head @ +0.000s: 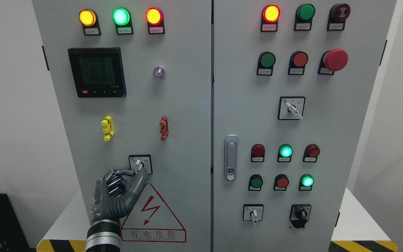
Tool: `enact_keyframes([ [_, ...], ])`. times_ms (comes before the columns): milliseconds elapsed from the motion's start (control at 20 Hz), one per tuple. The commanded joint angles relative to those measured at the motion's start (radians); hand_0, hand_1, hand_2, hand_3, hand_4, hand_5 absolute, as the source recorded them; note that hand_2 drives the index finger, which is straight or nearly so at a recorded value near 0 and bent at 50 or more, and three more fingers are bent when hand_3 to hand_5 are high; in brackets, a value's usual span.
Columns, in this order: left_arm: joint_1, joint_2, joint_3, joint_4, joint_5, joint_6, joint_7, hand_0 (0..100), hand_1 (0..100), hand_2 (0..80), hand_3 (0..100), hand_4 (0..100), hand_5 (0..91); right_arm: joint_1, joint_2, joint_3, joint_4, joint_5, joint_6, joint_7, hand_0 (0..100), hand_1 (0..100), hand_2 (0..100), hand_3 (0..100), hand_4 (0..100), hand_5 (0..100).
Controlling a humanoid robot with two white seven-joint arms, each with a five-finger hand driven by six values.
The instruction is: Turn on light switch 1
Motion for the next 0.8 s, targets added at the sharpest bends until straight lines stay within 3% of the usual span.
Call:
enact_keyframes([
  [0, -0.001, -0.004, 0.011, 0.007, -0.002, 0.001, 0.0, 10, 68, 57.3, 99, 94, 87.7, 0.0, 0.0, 0.0, 0.0, -0.025, 0.0, 0.001, 0, 0, 0, 0, 0, 0],
  [750, -0.01, -0.007, 0.008, 0.017, -0.003, 0.023, -0.001, 10, 67, 56.9, 100, 94, 87.7, 0.0, 0.0, 0.0, 0.0, -0.025, 0.0, 0.001, 0, 0, 0, 0, 0, 0],
])
